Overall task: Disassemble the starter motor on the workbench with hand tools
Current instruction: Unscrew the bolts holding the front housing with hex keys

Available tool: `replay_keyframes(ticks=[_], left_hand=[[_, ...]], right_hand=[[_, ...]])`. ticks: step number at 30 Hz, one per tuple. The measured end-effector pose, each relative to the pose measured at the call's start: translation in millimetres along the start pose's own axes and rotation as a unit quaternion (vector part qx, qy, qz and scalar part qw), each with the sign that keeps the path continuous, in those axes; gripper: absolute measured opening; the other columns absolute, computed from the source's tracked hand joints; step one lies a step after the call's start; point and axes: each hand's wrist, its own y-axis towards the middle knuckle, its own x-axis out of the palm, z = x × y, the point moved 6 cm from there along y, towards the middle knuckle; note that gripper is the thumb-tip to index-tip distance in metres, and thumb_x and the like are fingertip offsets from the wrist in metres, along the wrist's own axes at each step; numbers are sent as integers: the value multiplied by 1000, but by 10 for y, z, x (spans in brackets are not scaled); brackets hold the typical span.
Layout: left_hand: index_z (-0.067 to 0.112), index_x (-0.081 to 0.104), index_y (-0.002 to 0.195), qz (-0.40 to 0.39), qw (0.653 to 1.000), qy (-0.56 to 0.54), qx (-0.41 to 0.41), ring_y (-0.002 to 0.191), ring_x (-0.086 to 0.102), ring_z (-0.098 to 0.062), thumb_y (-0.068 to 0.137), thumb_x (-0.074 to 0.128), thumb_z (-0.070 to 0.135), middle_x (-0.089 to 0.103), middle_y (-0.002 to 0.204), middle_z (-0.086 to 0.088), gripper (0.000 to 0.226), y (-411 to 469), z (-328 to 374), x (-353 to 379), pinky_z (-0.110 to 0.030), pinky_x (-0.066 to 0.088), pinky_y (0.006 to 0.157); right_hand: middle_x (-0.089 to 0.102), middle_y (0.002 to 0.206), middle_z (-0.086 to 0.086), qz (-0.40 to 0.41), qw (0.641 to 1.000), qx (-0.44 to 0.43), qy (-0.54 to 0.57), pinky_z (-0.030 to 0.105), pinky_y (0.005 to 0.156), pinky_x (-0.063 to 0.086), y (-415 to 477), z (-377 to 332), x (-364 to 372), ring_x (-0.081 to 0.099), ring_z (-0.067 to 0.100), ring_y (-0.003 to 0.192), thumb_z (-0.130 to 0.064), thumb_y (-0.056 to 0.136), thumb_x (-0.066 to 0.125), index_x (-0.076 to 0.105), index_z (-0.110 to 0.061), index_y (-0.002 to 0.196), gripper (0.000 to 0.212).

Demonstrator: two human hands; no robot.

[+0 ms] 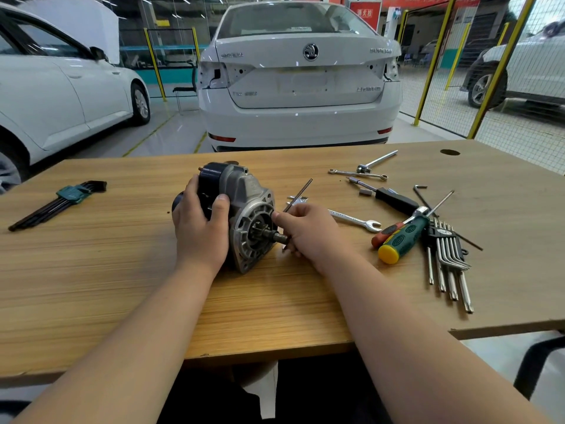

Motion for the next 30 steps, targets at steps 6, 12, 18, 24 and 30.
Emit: replay_keyframes(ticks=[6,12,18,24,30], left_hand=[[30,26,151,-2,1000,-2,-5,144,17,-18,80,40,55,28,154,-5,77,7,0,-1,-31,17,107],[29,26,151,4,1000,-2,-4,144,18,-18,80,40,54,28,153,-5,76,3,0,6,-32,17,107],[30,26,151,5,1000,-4,-3,143,19,-18,81,41,54,28,153,-3,75,18,-8,4,-31,17,106],[30,28,150,7,1000,-5,2,142,20,-17,82,42,52,31,152,-3,73,26,-20,8,-29,18,104],[31,27,150,-1,1000,-10,-2,143,20,-18,80,41,54,30,152,-3,75,16,-11,7,-32,19,108]], right_hand=[[60,61,-7,30,999,-11,-13,27,56,45,-34,-52,-63,48,5,42,-36,93,58,64,-9,81,31],[59,69,-14,60,986,-118,-102,18,54,41,-52,-174,-40,52,-2,56,-28,89,65,64,-22,86,6],[57,70,-36,31,971,-193,-135,10,47,40,-53,-233,-47,52,-6,55,-21,88,67,57,-35,78,20],[54,81,-24,32,918,-298,-262,18,57,35,-98,-332,-32,47,-2,64,-16,87,68,66,-23,94,10],[60,89,-12,49,889,-346,-296,16,58,34,-158,-381,-28,46,6,68,-13,86,67,68,-14,94,8]])
